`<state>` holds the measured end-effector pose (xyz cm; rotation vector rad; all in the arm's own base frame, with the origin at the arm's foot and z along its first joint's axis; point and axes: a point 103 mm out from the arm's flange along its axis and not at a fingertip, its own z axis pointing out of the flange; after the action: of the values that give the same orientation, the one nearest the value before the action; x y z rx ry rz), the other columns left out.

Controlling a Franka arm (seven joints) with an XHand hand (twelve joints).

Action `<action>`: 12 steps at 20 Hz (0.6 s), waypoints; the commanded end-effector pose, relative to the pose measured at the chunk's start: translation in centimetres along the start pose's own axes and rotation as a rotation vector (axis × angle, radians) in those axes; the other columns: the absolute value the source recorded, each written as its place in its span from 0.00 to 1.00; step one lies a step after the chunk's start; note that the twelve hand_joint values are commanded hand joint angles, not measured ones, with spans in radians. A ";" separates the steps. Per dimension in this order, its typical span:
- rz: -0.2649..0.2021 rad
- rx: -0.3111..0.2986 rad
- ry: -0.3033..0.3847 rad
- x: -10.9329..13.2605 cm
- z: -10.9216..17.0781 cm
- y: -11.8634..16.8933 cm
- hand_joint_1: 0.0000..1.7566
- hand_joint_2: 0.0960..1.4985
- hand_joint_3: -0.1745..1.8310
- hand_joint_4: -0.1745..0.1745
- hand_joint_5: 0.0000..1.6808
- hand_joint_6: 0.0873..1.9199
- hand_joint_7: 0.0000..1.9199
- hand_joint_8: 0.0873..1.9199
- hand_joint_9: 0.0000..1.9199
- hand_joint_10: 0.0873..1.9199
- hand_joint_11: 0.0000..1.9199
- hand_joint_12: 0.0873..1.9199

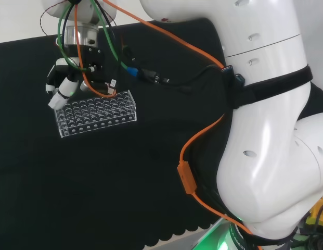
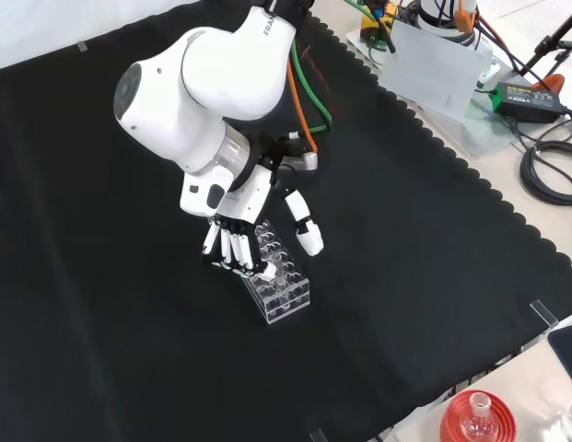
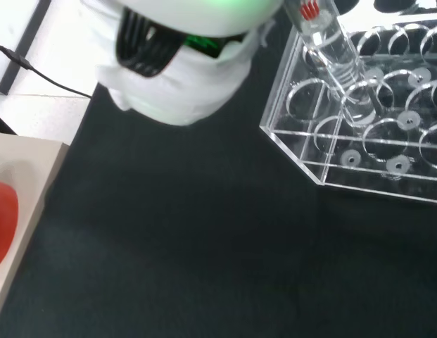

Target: Pick up the test tube.

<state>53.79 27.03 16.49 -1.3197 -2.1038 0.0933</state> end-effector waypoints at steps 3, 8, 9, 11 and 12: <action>0.008 -0.008 0.000 -0.3 0.1 0.8 0.65 0.33 0.45 0.44 0.48 0.40 0.48 0.33 0.33 0.39 0.03 0.81; 0.010 -0.023 -0.008 -0.3 0.2 1.9 0.67 0.33 0.45 0.39 0.53 0.37 0.56 0.30 0.39 0.36 0.07 0.80; 0.007 -0.029 -0.012 -0.3 0.2 2.0 0.67 0.33 0.45 0.38 0.54 0.37 0.58 0.29 0.40 0.35 0.08 0.80; 0.007 -0.030 -0.020 -0.2 0.2 2.3 0.66 0.40 0.40 0.38 0.61 0.36 0.62 0.27 0.43 0.34 0.09 0.80; 0.009 -0.028 -0.026 -0.1 0.2 2.6 0.66 0.47 0.33 0.39 0.65 0.35 0.64 0.25 0.44 0.34 0.10 0.80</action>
<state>55.65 27.75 16.19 -1.3435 -2.1156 0.0708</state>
